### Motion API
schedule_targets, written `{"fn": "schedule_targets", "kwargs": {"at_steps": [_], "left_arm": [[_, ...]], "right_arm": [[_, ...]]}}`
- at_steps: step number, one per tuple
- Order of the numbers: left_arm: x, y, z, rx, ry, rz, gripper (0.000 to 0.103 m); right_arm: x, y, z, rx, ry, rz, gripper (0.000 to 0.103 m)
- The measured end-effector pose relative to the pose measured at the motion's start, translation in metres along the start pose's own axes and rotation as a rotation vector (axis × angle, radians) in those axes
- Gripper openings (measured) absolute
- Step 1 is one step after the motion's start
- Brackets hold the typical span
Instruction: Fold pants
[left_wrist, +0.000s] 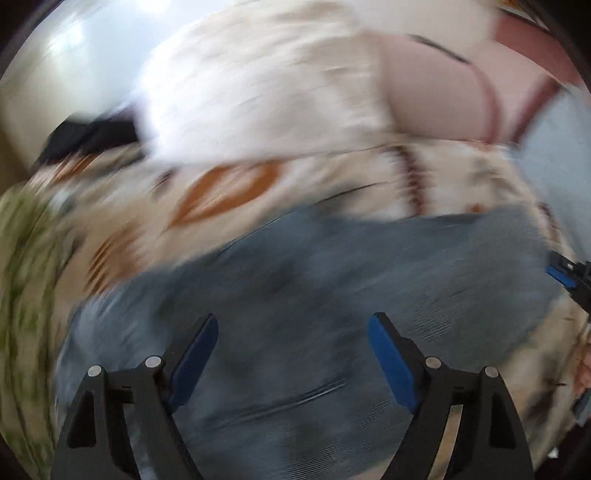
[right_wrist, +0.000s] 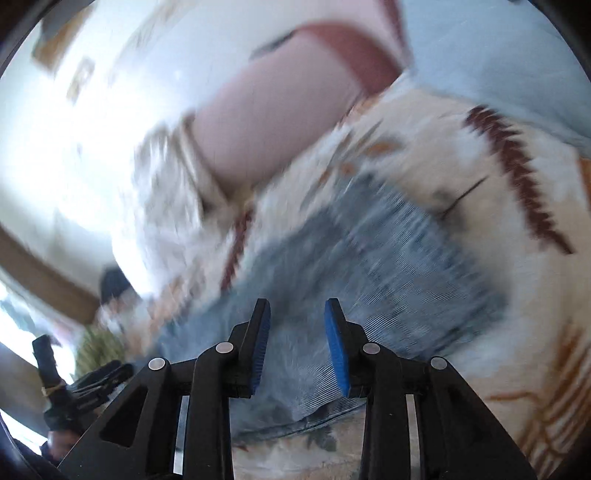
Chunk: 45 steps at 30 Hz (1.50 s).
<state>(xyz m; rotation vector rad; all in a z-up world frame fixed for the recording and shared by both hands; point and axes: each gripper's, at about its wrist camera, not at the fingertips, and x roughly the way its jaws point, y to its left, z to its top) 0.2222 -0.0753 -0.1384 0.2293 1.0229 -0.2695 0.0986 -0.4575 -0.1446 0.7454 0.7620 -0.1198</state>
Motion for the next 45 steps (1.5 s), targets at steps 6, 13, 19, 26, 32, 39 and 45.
{"fn": "schedule_targets", "kwargs": {"at_steps": [6, 13, 19, 26, 32, 39, 45], "left_arm": [[0.016, 0.046, -0.048, -0.075, 0.019, 0.0, 0.081], [0.007, 0.036, -0.085, 0.024, -0.051, -0.015, 0.081], [-0.019, 0.066, -0.076, -0.057, -0.194, -0.134, 0.081], [-0.036, 0.079, -0.068, -0.054, -0.316, -0.119, 0.081], [-0.019, 0.11, -0.07, -0.114, -0.232, -0.035, 0.081], [0.006, 0.125, -0.083, -0.149, -0.12, -0.039, 0.082], [0.008, 0.124, -0.086, -0.148, -0.12, -0.034, 0.082]], "right_arm": [[0.047, 0.004, -0.028, -0.087, 0.171, -0.191, 0.021], [0.028, 0.007, -0.05, -0.136, 0.279, -0.318, 0.016], [0.006, 0.057, -0.046, -0.207, 0.209, -0.189, 0.024], [0.073, 0.189, -0.024, -0.339, 0.345, 0.196, 0.034], [0.161, 0.255, -0.009, -0.422, 0.451, 0.182, 0.04], [0.241, 0.25, -0.004, -0.374, 0.657, 0.124, 0.042], [0.262, 0.242, -0.009, -0.344, 0.799, 0.177, 0.044]]}}
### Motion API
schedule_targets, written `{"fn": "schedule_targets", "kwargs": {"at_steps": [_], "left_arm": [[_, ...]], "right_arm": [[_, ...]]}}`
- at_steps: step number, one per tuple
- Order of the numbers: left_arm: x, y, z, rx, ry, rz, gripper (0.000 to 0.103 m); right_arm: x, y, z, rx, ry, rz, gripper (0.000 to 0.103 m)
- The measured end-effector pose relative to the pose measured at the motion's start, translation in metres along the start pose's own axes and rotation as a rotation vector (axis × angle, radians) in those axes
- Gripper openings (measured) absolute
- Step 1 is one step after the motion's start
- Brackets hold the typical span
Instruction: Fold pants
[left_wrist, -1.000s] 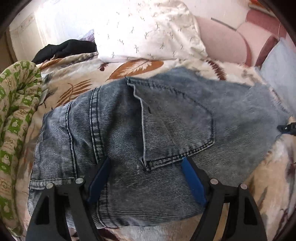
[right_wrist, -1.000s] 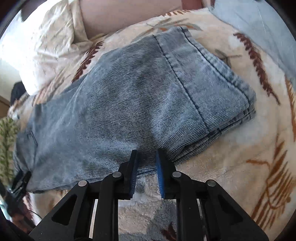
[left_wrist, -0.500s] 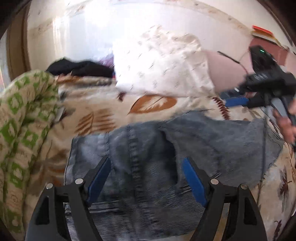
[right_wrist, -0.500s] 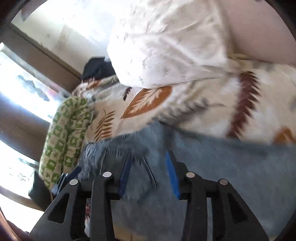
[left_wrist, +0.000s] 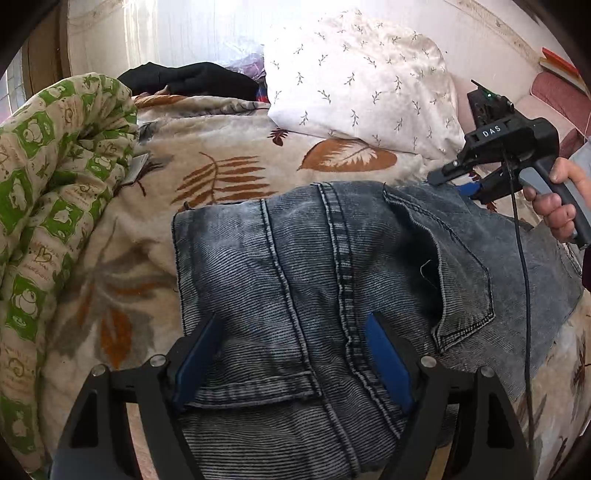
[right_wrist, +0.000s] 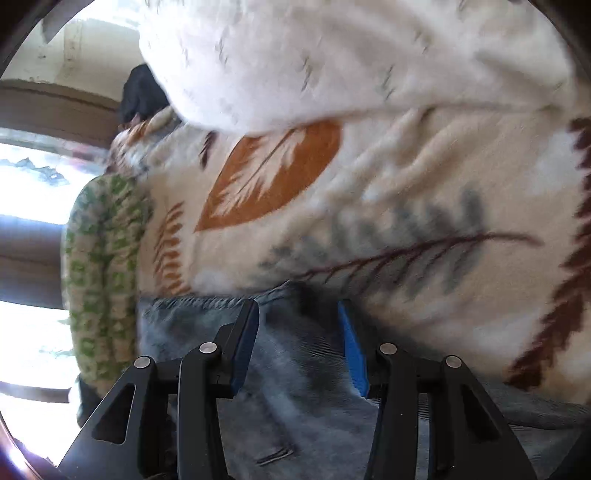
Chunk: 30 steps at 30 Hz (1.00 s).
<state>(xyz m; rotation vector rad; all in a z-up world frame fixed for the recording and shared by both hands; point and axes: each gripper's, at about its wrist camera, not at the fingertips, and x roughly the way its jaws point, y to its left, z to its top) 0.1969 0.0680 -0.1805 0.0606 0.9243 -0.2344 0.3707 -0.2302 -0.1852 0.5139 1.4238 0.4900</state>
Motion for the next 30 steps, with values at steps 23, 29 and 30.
{"fn": "schedule_targets", "kwargs": {"at_steps": [23, 29, 30], "left_arm": [[0.008, 0.0, -0.009, 0.028, 0.037, 0.03, 0.084], [0.006, 0.001, -0.009, 0.012, 0.036, 0.024, 0.084], [0.006, 0.002, -0.009, 0.015, 0.034, 0.026, 0.084]], "right_arm": [[0.039, 0.052, 0.009, -0.155, -0.168, -0.445, 0.007], [0.012, 0.046, 0.013, -0.09, -0.149, -0.292, 0.013], [0.004, 0.045, 0.013, -0.078, -0.134, -0.284, 0.024]]}}
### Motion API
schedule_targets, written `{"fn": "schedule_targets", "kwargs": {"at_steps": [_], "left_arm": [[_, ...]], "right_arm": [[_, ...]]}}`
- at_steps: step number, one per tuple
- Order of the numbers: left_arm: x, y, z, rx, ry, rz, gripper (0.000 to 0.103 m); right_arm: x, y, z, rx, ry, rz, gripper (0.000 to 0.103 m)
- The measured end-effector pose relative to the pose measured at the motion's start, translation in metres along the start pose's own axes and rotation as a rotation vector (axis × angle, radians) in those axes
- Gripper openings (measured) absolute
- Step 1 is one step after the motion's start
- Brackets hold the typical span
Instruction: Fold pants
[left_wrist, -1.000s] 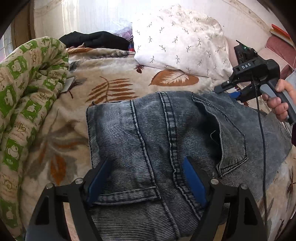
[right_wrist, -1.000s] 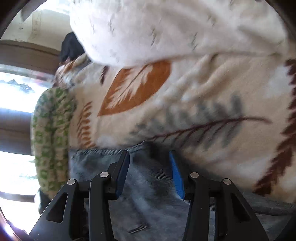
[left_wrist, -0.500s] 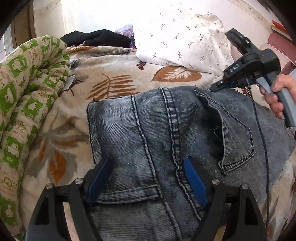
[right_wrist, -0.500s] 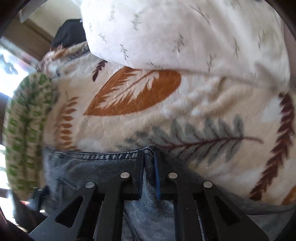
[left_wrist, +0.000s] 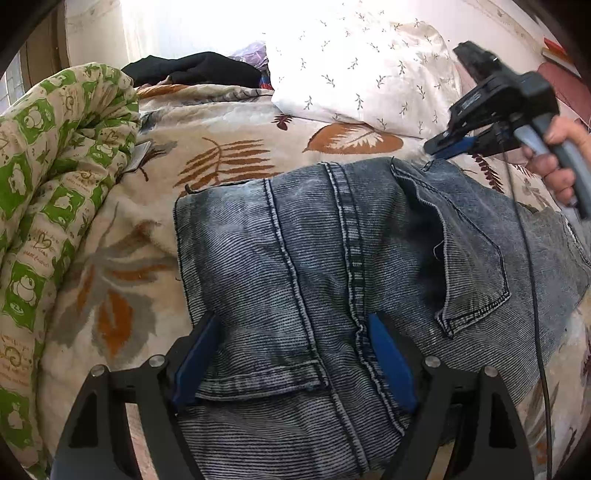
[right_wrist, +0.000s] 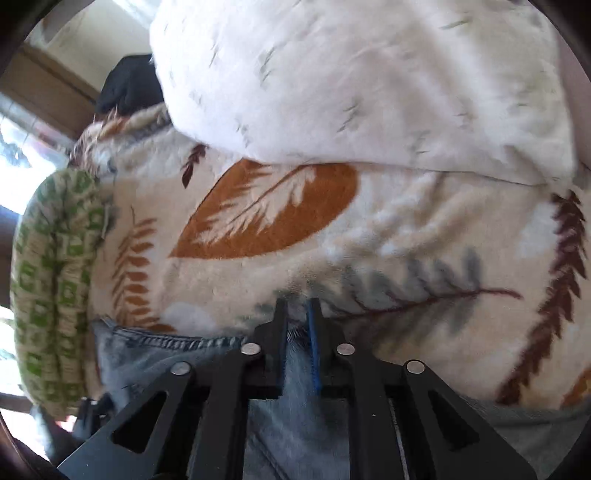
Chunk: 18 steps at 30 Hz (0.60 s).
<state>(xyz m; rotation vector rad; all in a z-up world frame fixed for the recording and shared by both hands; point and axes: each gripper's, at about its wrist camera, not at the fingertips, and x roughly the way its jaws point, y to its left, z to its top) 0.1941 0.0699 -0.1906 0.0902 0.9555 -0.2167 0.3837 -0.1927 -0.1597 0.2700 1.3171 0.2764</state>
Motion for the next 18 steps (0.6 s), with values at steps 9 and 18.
{"fn": "schedule_targets", "kwargs": {"at_steps": [9, 18], "left_arm": [[-0.002, 0.0, 0.001, 0.008, 0.007, 0.0, 0.083], [-0.06, -0.055, 0.01, 0.058, -0.183, -0.206, 0.081]], "right_arm": [[0.001, -0.011, -0.004, -0.073, 0.114, 0.042, 0.05], [0.015, -0.009, -0.019, -0.121, 0.153, 0.073, 0.012]]}}
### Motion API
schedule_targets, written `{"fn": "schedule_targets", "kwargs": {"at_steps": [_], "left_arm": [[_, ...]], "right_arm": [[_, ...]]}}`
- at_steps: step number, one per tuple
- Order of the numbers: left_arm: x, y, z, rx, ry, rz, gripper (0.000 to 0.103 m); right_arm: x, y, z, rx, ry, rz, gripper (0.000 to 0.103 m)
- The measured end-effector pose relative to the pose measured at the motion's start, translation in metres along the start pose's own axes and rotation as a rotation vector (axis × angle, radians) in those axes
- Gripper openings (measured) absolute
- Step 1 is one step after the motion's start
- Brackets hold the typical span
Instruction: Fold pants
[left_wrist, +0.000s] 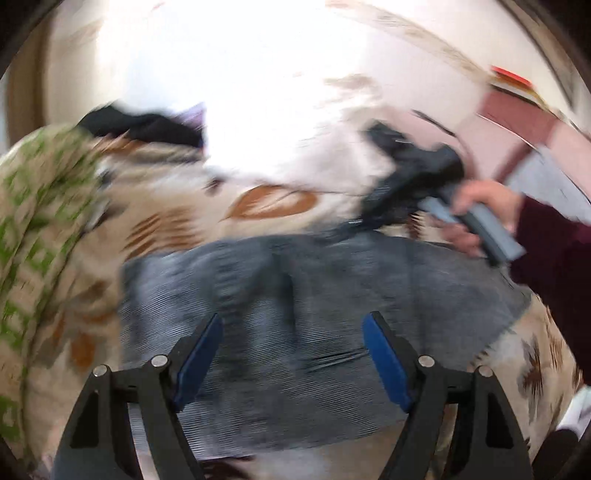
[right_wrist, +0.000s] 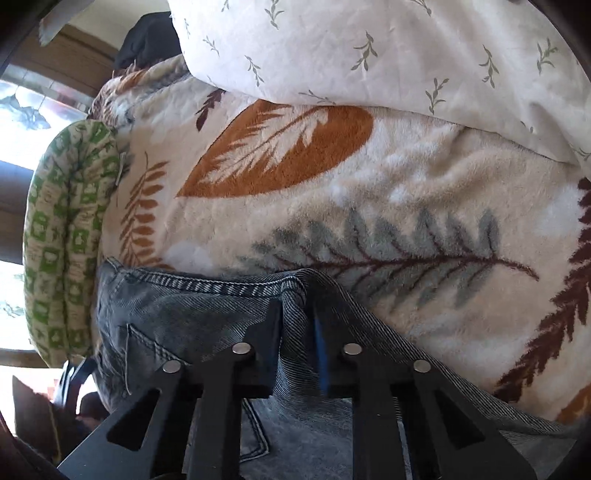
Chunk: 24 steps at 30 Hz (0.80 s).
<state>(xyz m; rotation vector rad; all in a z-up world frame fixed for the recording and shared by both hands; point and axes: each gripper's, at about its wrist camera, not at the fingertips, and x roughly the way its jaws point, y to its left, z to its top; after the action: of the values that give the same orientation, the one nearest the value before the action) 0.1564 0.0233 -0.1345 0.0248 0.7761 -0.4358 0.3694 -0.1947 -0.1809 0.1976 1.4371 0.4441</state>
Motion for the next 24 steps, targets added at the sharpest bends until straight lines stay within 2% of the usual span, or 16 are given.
{"fn": "schedule_targets", "kwargs": {"at_steps": [2, 3, 4, 5, 7, 12, 15, 18, 20, 21, 22, 23, 24], "left_arm": [[0.019, -0.011, -0.003, 0.036, 0.045, 0.013, 0.081], [0.033, -0.01, -0.006, 0.03, 0.095, 0.021, 0.081], [0.052, -0.007, -0.013, 0.018, 0.193, 0.026, 0.08], [0.062, -0.006, -0.02, 0.02, 0.228, 0.031, 0.079], [0.06, -0.016, -0.022, 0.1, 0.205, 0.066, 0.08], [0.061, -0.017, -0.023, 0.105, 0.204, 0.067, 0.08], [0.062, -0.018, -0.025, 0.108, 0.202, 0.068, 0.08], [0.063, -0.016, -0.024, 0.104, 0.203, 0.065, 0.08], [0.061, -0.015, -0.025, 0.101, 0.198, 0.065, 0.08], [0.059, -0.015, -0.027, 0.1, 0.197, 0.064, 0.08], [0.057, -0.016, -0.028, 0.103, 0.195, 0.063, 0.08], [0.057, -0.016, -0.028, 0.107, 0.194, 0.062, 0.08], [0.057, -0.015, -0.028, 0.106, 0.193, 0.062, 0.08]], "right_arm": [[0.0, 0.008, -0.003, -0.03, -0.015, -0.041, 0.011], [-0.001, 0.012, -0.004, -0.039, -0.025, -0.068, 0.01], [-0.001, 0.016, -0.005, -0.049, -0.034, -0.095, 0.01], [-0.001, 0.02, -0.005, -0.061, -0.048, -0.127, 0.009], [-0.003, 0.029, -0.006, -0.083, -0.091, -0.19, 0.008], [0.003, 0.032, 0.0, -0.079, -0.144, -0.249, 0.008], [0.015, 0.029, 0.003, -0.064, -0.143, -0.267, 0.008], [0.02, 0.026, 0.002, -0.056, -0.171, -0.266, 0.007], [0.017, 0.017, 0.003, 0.003, -0.179, -0.222, 0.007], [0.013, 0.012, 0.005, 0.037, -0.176, -0.186, 0.013], [0.008, 0.009, 0.005, 0.057, -0.183, -0.138, 0.013], [-0.004, 0.004, 0.004, 0.079, -0.216, -0.091, 0.02], [-0.02, -0.002, 0.0, 0.112, -0.264, -0.05, 0.031]]}}
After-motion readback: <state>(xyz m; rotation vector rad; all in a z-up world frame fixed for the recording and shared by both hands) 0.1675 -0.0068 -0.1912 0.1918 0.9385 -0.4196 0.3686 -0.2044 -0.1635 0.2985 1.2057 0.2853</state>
